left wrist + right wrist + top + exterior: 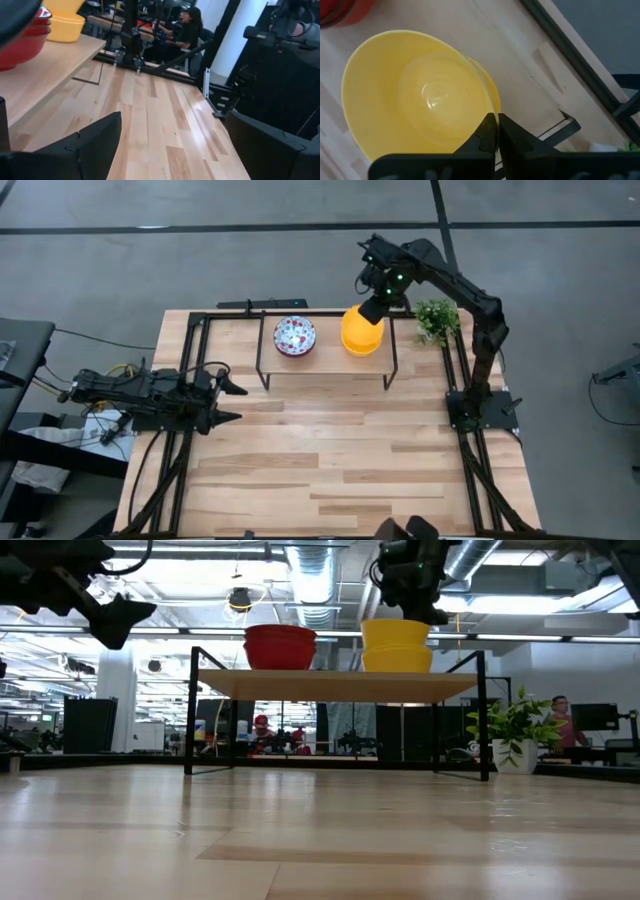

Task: Pick & Place Mini bowls
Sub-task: Stack the yellow bowl on the yellow bowl on the shelf

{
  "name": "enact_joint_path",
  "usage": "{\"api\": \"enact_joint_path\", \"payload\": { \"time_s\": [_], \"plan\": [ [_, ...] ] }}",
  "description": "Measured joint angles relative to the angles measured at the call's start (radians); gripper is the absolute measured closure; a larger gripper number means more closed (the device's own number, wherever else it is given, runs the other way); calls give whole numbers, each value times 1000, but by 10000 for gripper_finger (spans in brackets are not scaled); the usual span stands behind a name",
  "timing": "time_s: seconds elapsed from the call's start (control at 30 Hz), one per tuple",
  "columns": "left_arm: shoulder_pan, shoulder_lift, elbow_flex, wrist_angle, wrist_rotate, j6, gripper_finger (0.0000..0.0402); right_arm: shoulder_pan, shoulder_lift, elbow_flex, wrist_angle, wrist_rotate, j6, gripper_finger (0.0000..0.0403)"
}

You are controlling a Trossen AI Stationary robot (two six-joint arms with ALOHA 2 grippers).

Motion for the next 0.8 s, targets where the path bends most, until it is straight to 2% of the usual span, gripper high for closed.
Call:
{"api": "enact_joint_path", "payload": {
  "time_s": [0.1, 0.8],
  "plan": [
    [0, 0, 0, 1, 2, 1, 46, -19, 3, 0, -2, -29, -15, 403],
    [0, 0, 0, 1, 1, 29, 46, -6, 43, -1, -17, -24, -52, 403]
  ]
}}
